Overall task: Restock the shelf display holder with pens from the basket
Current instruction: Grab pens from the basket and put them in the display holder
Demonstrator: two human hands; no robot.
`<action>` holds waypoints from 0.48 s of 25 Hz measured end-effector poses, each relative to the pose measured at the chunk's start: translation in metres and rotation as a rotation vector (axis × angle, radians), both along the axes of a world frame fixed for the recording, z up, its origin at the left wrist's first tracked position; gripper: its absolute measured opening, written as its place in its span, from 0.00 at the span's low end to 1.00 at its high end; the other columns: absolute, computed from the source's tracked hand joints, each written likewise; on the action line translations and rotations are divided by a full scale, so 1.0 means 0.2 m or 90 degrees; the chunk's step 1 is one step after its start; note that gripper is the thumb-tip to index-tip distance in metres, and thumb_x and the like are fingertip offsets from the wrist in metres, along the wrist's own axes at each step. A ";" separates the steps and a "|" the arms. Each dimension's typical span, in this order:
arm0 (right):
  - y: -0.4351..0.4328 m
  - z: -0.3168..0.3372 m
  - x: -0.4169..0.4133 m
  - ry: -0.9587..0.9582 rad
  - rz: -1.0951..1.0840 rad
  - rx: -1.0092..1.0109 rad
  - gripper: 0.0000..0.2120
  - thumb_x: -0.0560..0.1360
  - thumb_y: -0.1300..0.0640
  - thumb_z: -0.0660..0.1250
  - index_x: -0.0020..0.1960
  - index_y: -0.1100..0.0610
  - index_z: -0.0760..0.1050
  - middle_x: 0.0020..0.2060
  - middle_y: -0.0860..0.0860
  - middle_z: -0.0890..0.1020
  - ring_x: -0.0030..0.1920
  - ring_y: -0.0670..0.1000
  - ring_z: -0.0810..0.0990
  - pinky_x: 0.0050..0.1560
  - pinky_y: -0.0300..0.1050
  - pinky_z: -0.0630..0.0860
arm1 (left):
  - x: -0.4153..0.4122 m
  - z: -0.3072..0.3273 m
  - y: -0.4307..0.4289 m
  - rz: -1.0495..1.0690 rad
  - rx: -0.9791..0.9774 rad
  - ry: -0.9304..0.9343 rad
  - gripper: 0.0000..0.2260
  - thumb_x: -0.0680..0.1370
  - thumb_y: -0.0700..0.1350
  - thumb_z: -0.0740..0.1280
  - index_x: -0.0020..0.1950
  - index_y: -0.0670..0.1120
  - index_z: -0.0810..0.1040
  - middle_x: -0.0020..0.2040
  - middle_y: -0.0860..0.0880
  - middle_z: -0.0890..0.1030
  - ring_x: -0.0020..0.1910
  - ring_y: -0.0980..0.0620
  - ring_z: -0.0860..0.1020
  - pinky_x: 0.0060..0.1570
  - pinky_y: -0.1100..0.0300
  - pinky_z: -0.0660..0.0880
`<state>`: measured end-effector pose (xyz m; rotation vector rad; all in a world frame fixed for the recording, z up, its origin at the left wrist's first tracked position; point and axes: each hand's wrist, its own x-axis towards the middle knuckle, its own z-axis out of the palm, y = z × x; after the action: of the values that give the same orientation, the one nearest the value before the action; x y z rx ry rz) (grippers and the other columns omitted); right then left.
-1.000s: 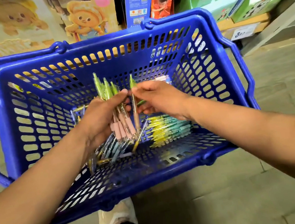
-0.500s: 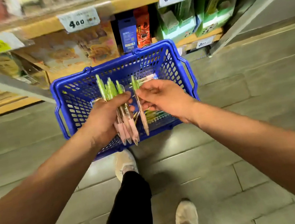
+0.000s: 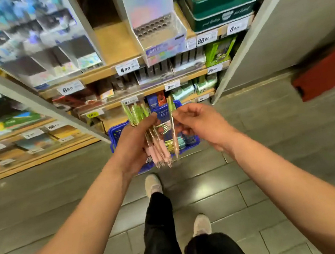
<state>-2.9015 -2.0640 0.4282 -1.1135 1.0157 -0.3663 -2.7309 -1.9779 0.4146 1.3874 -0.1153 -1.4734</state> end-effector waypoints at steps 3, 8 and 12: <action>0.08 0.44 -0.12 -0.035 -0.032 -0.028 0.04 0.79 0.58 0.69 0.51 0.58 0.80 0.40 0.52 0.85 0.36 0.46 0.83 0.35 0.37 0.77 | -0.06 0.43 0.06 0.017 -0.048 -0.004 0.13 0.73 0.46 0.76 0.53 0.42 0.82 0.41 0.47 0.85 0.37 0.52 0.84 0.40 0.57 0.82; 0.10 0.86 -0.19 -0.069 -0.045 -0.092 0.05 0.79 0.56 0.70 0.49 0.56 0.83 0.40 0.51 0.86 0.39 0.46 0.84 0.38 0.37 0.79 | -0.07 0.87 0.09 0.000 -0.125 -0.018 0.13 0.74 0.46 0.77 0.55 0.43 0.81 0.42 0.47 0.84 0.38 0.52 0.83 0.41 0.55 0.82; 0.04 1.05 -0.08 -0.095 -0.053 -0.113 0.06 0.79 0.55 0.70 0.46 0.54 0.85 0.39 0.52 0.85 0.40 0.46 0.83 0.39 0.37 0.78 | 0.03 1.07 0.04 -0.043 -0.142 -0.069 0.16 0.72 0.50 0.78 0.53 0.41 0.83 0.41 0.46 0.84 0.38 0.51 0.83 0.43 0.56 0.81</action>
<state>-2.9185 -2.0561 0.6390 -1.1857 0.9127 -0.6062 -2.7257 -1.9708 0.6279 1.2909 -0.3868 -1.3954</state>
